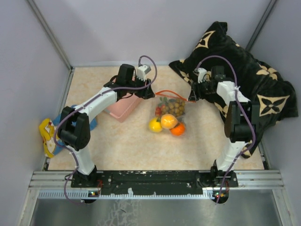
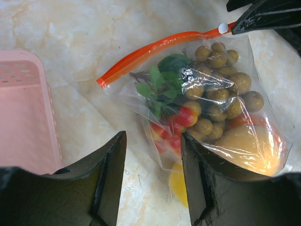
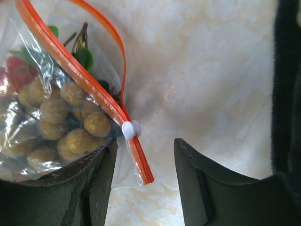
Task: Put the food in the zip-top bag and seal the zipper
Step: Pick up the zipper food storage bag at the center of the board.
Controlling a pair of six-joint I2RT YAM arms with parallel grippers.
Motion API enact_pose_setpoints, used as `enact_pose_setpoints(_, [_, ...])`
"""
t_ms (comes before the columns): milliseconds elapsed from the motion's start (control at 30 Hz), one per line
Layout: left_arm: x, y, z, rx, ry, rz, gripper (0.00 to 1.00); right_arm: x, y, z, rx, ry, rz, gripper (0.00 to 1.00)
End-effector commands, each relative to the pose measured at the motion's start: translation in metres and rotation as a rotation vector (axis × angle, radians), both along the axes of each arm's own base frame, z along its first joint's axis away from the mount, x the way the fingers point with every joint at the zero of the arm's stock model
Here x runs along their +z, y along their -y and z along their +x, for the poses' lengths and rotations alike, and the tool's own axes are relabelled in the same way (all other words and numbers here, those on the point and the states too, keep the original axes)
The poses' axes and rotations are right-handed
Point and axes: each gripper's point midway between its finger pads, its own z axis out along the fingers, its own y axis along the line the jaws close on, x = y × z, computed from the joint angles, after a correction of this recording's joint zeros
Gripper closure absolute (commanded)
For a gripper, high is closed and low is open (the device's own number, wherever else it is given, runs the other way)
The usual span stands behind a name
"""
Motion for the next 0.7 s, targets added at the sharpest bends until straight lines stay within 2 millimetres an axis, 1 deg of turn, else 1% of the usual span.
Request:
enact_pose_setpoints(0, [0.013,0.005,0.006,-0.017,0.027,-0.013,0.44,0.003,-0.008,0.002,0.093,0.007,0.022,0.47])
enact_pose_setpoints(133, [0.011,0.005,0.006,-0.017,0.024,-0.011,0.44,-0.009,-0.012,-0.005,0.151,-0.037,0.035,0.47])
enact_pose_setpoints(233, [0.010,0.005,0.006,-0.021,0.021,-0.010,0.44,-0.015,-0.015,-0.009,0.185,-0.054,0.053,0.52])
enact_pose_setpoints(300, [0.009,0.005,0.006,-0.022,0.020,-0.008,0.44,-0.015,-0.019,-0.012,0.204,-0.059,0.074,0.59])
enact_pose_setpoints(367, [0.009,0.005,0.006,-0.024,0.022,-0.006,0.44,-0.013,-0.021,-0.013,0.222,-0.056,0.091,0.69])
enact_pose_setpoints(400, [0.009,0.005,0.006,-0.025,0.023,-0.005,0.44,-0.012,-0.022,-0.014,0.228,-0.054,0.096,0.75])
enact_pose_setpoints(500, [0.013,0.005,0.006,-0.028,0.036,-0.003,0.44,-0.004,-0.022,-0.011,0.223,-0.026,0.083,0.98])
enact_pose_setpoints(533, [0.014,0.004,0.006,-0.027,0.041,0.000,0.44,-0.002,-0.021,-0.010,0.216,-0.015,0.065,1.00])
enact_pose_setpoints(567, [0.015,0.002,0.007,-0.023,0.048,0.005,0.44,0.002,-0.020,-0.007,0.204,0.005,0.039,1.00])
enact_pose_setpoints(667, [0.022,-0.002,0.009,-0.017,0.083,0.025,0.45,0.019,-0.028,-0.007,0.215,0.086,-0.031,1.00])
